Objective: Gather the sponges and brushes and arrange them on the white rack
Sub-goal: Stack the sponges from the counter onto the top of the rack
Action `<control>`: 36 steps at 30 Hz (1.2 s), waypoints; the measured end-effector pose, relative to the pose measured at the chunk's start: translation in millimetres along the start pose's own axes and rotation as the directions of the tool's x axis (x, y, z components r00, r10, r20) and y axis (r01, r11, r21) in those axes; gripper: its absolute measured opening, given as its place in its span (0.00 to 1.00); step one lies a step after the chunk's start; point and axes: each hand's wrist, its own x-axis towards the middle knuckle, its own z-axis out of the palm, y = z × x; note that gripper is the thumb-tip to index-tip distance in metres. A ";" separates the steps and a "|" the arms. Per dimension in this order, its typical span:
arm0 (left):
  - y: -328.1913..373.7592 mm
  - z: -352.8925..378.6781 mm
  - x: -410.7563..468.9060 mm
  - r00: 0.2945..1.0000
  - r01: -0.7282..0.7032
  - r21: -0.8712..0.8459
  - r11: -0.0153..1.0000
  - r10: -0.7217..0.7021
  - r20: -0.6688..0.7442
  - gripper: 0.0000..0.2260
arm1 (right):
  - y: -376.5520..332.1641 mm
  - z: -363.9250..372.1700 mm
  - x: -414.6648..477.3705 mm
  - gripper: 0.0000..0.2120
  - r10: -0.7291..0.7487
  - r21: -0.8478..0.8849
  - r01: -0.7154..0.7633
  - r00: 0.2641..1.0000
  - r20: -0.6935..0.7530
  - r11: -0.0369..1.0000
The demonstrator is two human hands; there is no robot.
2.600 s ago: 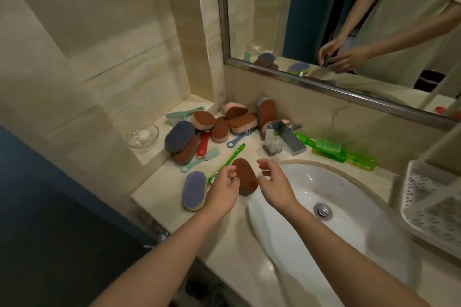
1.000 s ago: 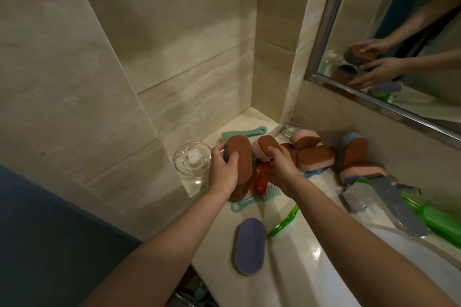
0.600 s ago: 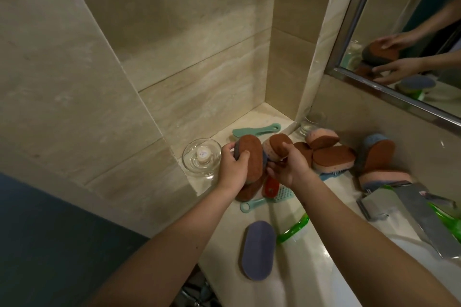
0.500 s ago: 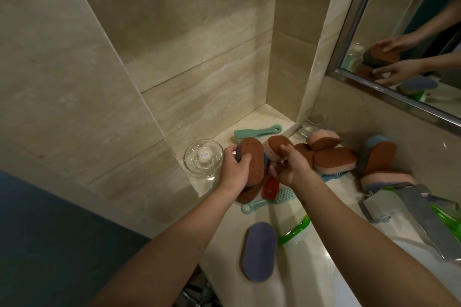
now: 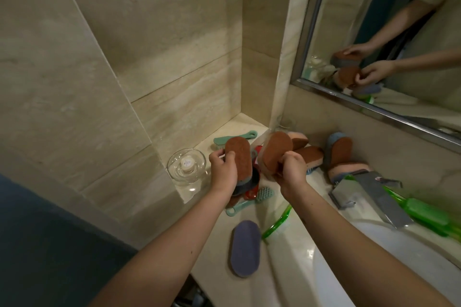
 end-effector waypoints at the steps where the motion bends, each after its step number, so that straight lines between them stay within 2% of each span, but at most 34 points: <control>1: 3.1 4.1 -5.3 1.000 0.005 -0.018 1.000 -0.005 0.002 0.13 | -3.2 -6.3 -5.3 0.09 -0.009 -0.003 0.009 1.000 -0.003 1.000; 8: 29.0 42.0 -52.0 0.990 0.032 -0.190 0.981 -0.005 0.143 0.11 | -32.5 -51.4 -47.0 0.12 -0.099 0.040 0.098 0.995 0.014 0.994; 11: 40.3 62.9 -76.6 0.965 0.005 -0.174 0.985 0.041 0.258 0.11 | -49.4 -74.8 -64.9 0.09 -0.240 -0.006 0.240 0.971 0.003 0.971; 13: 49.5 78.8 -92.9 0.951 -0.045 -0.143 0.989 0.086 0.298 0.07 | -60.8 -94.1 -74.5 0.09 -0.317 -0.019 0.317 0.948 -0.030 0.948; 21: 83.7 140.2 -160.8 0.897 -0.178 -0.160 0.971 0.227 0.380 0.04 | -105.4 -168.9 -119.5 0.13 -0.443 0.059 0.457 0.881 -0.167 0.887; 24: 91.7 160.4 -183.9 0.846 -0.193 -0.136 0.972 0.235 0.479 0.03 | -117.0 -196.5 -137.8 0.16 -0.431 0.071 0.448 0.886 -0.174 0.891; 29: 108.4 194.3 -229.5 0.737 -0.120 -0.228 0.966 0.240 0.632 0.03 | -140.5 -249.5 -164.7 0.11 -0.498 0.044 0.517 0.841 -0.212 0.855; 36: 124.0 233.5 -297.7 0.480 -0.025 -0.355 0.935 0.322 0.816 0.11 | -181.4 -332.0 -197.9 0.09 -0.537 0.013 0.571 0.779 -0.322 0.821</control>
